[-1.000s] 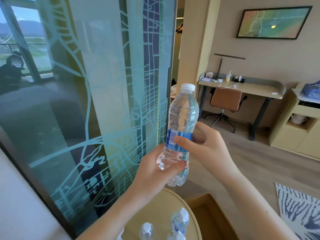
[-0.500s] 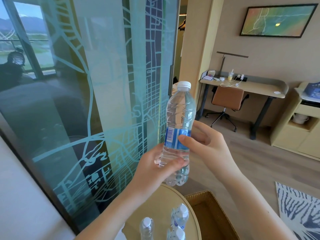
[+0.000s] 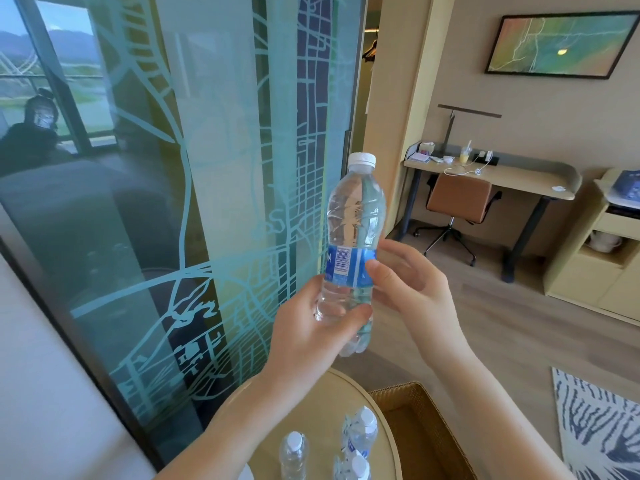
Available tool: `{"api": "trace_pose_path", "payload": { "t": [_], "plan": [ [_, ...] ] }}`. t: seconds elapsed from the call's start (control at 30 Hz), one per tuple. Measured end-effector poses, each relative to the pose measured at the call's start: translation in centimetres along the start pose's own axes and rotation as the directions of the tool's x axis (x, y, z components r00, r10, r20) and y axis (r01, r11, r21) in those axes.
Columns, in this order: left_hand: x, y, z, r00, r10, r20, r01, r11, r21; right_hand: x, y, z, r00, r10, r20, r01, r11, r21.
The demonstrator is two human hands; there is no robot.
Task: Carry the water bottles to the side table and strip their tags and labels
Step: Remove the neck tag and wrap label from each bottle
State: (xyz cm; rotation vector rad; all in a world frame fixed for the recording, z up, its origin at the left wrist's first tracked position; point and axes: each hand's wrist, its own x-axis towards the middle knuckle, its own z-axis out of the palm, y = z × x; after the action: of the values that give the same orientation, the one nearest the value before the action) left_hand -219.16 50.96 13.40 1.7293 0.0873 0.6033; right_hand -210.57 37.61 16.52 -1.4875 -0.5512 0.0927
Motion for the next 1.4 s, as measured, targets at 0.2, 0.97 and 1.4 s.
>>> {"api": "trace_pose_path", "payload": {
  "t": [0.2,0.97,1.4],
  "plan": [
    [0.2,-0.6,0.7,0.984,0.151,-0.091,-0.091,0.876,0.473,1.3,-1.4,0.6,0.985,-0.092,-0.145,0.084,0.995,-0.062],
    [0.9,-0.2,-1.8,0.772,0.026,0.635,0.456,0.673,-0.582,4.2,-2.6,-0.8,0.897,0.0,0.443,-0.203,0.888,0.412],
    [1.6,-1.2,-2.1,0.889,-0.196,0.415,0.278,0.949,-0.148,4.2,-2.3,-0.4,0.995,0.041,0.092,-0.064,0.961,0.27]
  ]
}}
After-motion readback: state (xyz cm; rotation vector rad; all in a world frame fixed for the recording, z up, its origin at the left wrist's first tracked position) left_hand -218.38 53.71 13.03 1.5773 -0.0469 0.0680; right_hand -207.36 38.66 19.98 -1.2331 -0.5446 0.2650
